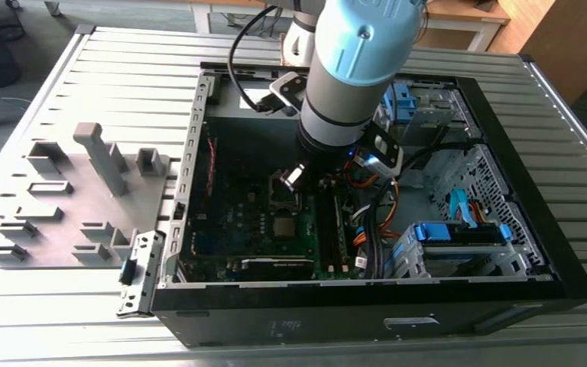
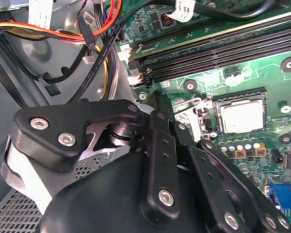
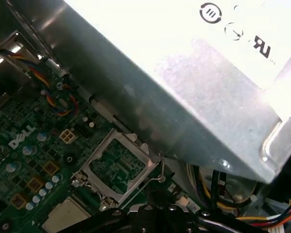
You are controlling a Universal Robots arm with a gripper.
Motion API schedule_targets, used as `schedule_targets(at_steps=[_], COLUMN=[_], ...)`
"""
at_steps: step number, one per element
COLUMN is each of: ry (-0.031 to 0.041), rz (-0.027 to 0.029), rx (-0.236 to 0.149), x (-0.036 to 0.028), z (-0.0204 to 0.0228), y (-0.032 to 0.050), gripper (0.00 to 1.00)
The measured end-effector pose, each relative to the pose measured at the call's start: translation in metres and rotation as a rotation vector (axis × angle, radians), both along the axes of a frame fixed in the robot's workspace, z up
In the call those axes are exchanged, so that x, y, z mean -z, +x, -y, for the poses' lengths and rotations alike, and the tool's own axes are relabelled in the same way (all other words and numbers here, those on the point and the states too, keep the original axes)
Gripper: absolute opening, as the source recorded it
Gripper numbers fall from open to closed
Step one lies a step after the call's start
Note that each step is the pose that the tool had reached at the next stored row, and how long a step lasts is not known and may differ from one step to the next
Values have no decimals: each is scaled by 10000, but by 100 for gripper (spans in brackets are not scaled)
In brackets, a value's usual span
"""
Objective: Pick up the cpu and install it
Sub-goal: 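Close the cpu cover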
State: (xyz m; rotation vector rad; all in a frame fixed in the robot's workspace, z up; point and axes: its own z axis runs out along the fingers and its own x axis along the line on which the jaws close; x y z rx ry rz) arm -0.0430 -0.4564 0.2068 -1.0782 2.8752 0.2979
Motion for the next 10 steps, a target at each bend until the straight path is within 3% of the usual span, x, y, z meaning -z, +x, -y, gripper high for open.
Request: schedule_targets(at_steps=[10], ry=[44], rz=[3], rx=[-1], x=[33], z=[-25], y=[-8], gripper=[11])
